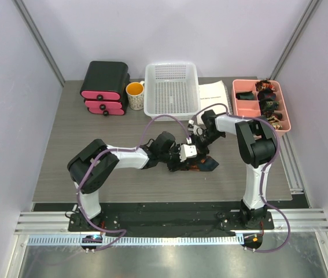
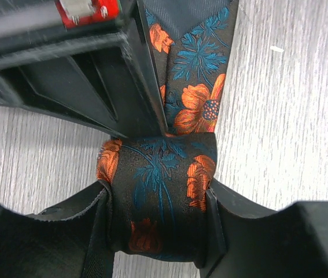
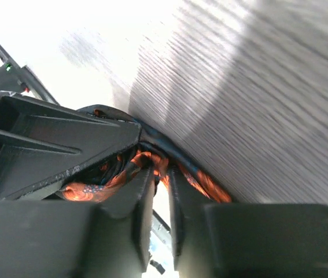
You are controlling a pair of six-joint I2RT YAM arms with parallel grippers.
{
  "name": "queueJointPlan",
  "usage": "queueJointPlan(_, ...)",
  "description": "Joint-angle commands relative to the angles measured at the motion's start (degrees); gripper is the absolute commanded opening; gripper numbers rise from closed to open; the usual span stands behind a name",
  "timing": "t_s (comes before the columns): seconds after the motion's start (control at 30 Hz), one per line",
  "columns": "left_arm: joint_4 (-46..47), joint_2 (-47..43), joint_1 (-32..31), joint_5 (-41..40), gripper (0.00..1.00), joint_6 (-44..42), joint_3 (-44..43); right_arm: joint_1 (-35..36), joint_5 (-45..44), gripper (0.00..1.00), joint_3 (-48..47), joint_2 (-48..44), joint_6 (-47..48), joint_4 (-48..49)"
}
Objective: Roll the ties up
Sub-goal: Roll the tie at the center of the board.
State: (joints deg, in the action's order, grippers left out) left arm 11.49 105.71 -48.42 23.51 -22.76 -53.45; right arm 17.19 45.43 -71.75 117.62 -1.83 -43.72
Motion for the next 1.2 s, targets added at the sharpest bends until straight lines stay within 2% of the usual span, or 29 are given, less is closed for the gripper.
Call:
queueJointPlan(0.0, -9.73, 0.81, 0.09, -6.54, 0.27, -0.97, 2.04, -0.93, -4.56, 0.31, -1.73, -5.29, 0.07, 3.66)
queueJointPlan(0.13, -9.99, 0.81, 0.09, -6.19, 0.22, 0.87, 1.77, -2.86, -2.72, 0.41, -1.73, -8.28, 0.68, 0.23)
queueJointPlan(0.3, -10.17, 1.51, 0.08, -5.84, 0.20, 3.95, 0.72, -5.06, -0.61, 0.44, 0.37, -9.78, 1.56, -3.99)
queueJointPlan(0.57, -9.90, 2.22, 0.26, -5.75, 0.18, 5.45, -0.25, -5.15, -0.43, 0.36, 4.77, -8.29, 3.41, -2.60)
queueJointPlan(0.73, -9.64, 2.13, 0.52, -4.61, 0.17, 6.42, -0.78, -5.15, -5.17, 0.27, 5.92, -5.31, 3.85, -0.05)
queueJointPlan(0.87, -9.82, 0.91, 1.22, -2.42, 0.17, 4.75, -0.95, -5.24, -8.51, 0.22, 4.95, -2.05, 2.88, 1.62)
queueJointPlan(1.0, -11.22, -1.73, 1.67, 0.12, 0.17, -3.31, -2.53, -5.24, -10.79, 0.21, 4.60, -0.12, 2.62, 1.98)
queueJointPlan(1.17, -20.26, -2.09, 1.67, 3.03, 0.18, -11.33, -6.31, -5.24, -12.64, 0.20, 2.85, 1.29, 2.35, 2.15)
